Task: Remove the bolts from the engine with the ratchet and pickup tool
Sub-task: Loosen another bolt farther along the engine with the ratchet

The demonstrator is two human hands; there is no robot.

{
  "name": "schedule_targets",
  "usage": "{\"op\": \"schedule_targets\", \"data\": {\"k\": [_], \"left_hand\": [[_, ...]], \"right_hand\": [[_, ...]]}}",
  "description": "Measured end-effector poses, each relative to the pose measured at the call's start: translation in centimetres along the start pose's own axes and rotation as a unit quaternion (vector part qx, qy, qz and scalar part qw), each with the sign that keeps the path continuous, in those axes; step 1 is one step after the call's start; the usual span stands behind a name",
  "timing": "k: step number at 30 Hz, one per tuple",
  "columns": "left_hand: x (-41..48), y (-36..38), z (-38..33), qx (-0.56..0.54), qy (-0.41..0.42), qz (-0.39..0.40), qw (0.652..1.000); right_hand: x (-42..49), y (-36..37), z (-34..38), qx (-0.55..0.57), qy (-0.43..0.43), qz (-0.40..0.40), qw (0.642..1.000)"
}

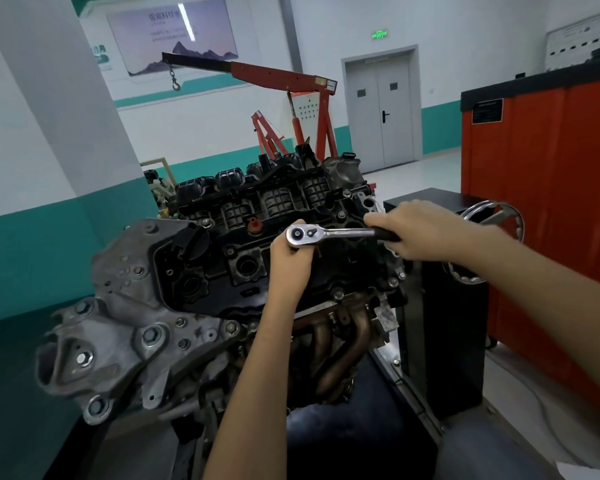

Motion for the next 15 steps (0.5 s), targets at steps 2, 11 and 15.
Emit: {"op": "schedule_targets", "data": {"k": [2,11,15], "left_hand": [[-0.2,-0.2,0.5,-0.036,-0.015,-0.037,0.999],[-0.1,0.6,-0.1,-0.049,-0.032,-0.077,0.995],[-0.2,0.6,-0.2,-0.007,0.000,-0.017,1.000]], "right_hand": [[-1.4,2.0,1.7,0.072,0.039,-0.020,0.996],[-3.4,9.8,15.0,0.525,0.174,-0.094,0.828],[-4.6,7.1,8.0,0.406,0.098,-0.026,0.908]]}}
Point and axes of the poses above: each hand's wrist, its own x-axis towards the middle knuckle, its own y-axis out of the palm, z = x × y, the point moved 4 cm from there along x, towards the middle knuckle, and after that the axes turned 5 degrees about z, right-handed, at the moved point
